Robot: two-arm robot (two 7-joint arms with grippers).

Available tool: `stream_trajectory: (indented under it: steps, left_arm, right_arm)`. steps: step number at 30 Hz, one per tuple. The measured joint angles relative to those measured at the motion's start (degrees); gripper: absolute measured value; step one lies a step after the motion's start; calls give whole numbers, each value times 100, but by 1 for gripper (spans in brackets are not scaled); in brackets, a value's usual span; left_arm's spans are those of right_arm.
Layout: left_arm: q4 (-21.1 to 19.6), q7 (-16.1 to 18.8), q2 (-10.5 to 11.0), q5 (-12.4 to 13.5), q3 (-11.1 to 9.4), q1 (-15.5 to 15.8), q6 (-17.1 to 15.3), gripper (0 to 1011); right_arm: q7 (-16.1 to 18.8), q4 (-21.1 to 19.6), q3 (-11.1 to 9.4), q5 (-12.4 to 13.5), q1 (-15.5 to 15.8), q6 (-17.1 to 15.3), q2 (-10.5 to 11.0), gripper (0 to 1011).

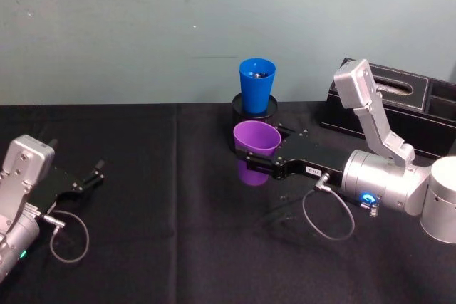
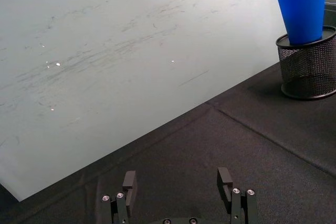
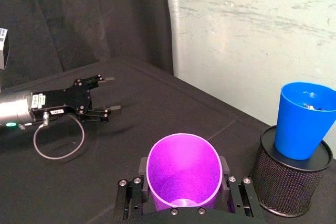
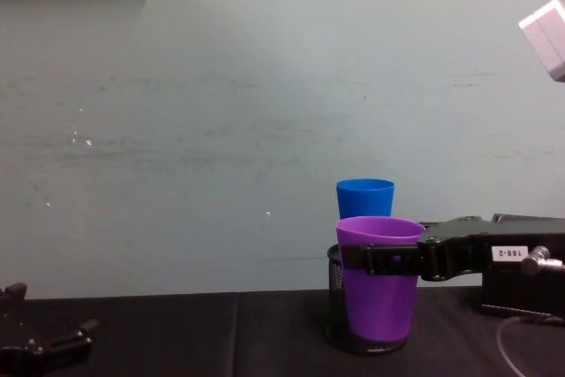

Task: Pick up one cup with a gripper and tap it against the other cup.

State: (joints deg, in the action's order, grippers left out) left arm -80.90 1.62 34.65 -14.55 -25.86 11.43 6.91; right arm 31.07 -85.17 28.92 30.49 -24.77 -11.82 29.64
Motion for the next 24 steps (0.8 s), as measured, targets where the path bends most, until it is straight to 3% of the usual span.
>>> stream_trajectory:
  steps: [24]
  left_arm:
    - [0, 0, 0, 0, 0, 0, 0, 1000]
  right_arm:
    - [0, 0, 0, -3, 0, 0, 0, 734]
